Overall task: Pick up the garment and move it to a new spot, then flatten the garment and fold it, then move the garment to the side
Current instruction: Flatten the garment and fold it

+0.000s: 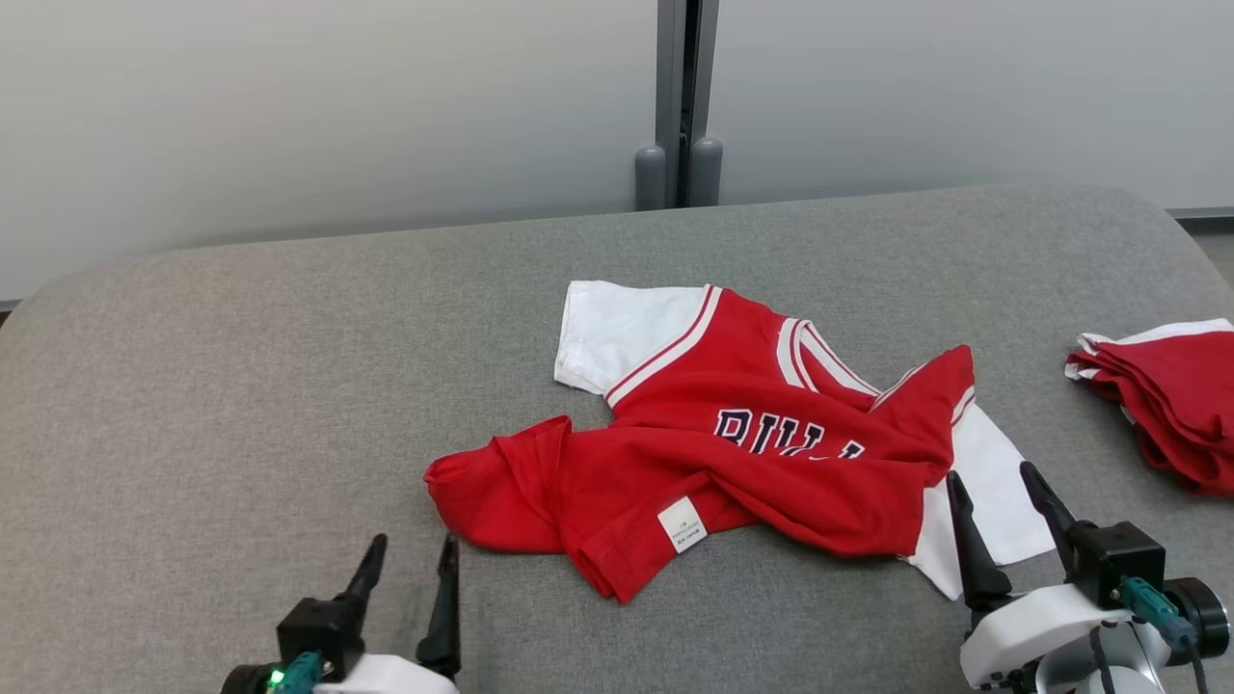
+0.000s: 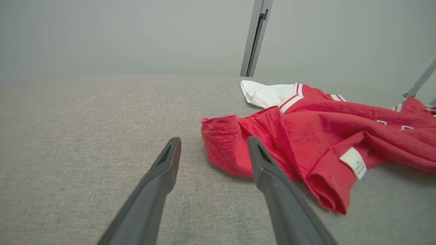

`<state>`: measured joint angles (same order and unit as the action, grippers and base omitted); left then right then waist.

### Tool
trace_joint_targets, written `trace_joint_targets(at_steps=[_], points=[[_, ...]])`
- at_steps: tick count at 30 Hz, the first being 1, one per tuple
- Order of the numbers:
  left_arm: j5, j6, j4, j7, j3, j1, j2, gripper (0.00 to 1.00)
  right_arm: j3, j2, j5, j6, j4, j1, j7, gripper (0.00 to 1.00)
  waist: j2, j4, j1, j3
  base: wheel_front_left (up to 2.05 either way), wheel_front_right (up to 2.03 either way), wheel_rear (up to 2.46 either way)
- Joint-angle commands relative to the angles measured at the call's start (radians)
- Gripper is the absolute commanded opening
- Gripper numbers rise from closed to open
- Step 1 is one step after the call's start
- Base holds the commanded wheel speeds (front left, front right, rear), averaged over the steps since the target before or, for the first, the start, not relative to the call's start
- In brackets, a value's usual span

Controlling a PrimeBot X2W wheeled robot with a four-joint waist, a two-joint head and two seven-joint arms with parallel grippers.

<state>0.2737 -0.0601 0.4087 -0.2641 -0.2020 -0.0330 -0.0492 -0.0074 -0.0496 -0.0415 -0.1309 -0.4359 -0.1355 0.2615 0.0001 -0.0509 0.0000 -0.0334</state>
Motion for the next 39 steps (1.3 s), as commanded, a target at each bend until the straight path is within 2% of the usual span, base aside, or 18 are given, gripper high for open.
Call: trace_joint_targets(at_steps=[1,6,12,17,23,36,37,39], points=[[0.004,0.004,0.005,0.000,-0.009,-0.020,-0.004,1.00,-0.001,-0.004,0.007,0.000,-0.002,-0.013,0.004,1.00,-0.0001,-0.002,0.0000,-0.004,0.00,0.00,0.00],[0.034,0.019,0.016,0.000,-0.094,-0.062,-0.003,1.00,0.004,-0.005,0.008,0.000,0.000,-0.026,0.004,1.00,-0.0001,-0.017,0.0000,-0.027,0.00,0.00,0.00],[0.060,0.081,0.023,0.000,-0.241,-0.123,-0.005,1.00,0.002,-0.009,0.005,0.000,0.005,-0.049,0.004,1.00,-0.0001,-0.048,0.0000,-0.065,0.00,0.00,0.00],[0.076,0.084,0.078,0.000,-0.316,-0.166,-0.005,1.00,0.002,-0.012,0.001,0.000,0.001,-0.064,0.004,1.00,-0.0001,-0.069,0.0000,-0.091,0.00,0.00,0.00],[0.098,0.056,0.155,0.000,-0.328,-0.210,-0.003,1.00,-0.003,-0.014,0.000,0.000,-0.003,-0.076,0.004,1.00,-0.0001,-0.083,0.0000,-0.113,0.00,0.00,0.00],[0.101,0.057,0.172,0.000,-0.361,-0.205,-0.004,0.98,-0.020,-0.013,-0.002,0.000,-0.013,-0.086,0.004,1.00,-0.0001,-0.082,0.0000,-0.129,0.00,0.00,0.00],[0.102,0.058,0.180,0.000,-0.364,-0.205,-0.004,0.86,-0.020,-0.013,-0.003,0.000,-0.015,-0.086,0.004,1.00,-0.0001,-0.082,0.0000,-0.130,0.00,0.00,0.00],[0.104,0.059,0.192,0.000,-0.370,-0.213,-0.004,0.37,-0.022,-0.012,-0.005,0.000,-0.019,-0.091,0.004,1.00,-0.0001,-0.083,0.0000,-0.132,0.00,0.00,0.00]])
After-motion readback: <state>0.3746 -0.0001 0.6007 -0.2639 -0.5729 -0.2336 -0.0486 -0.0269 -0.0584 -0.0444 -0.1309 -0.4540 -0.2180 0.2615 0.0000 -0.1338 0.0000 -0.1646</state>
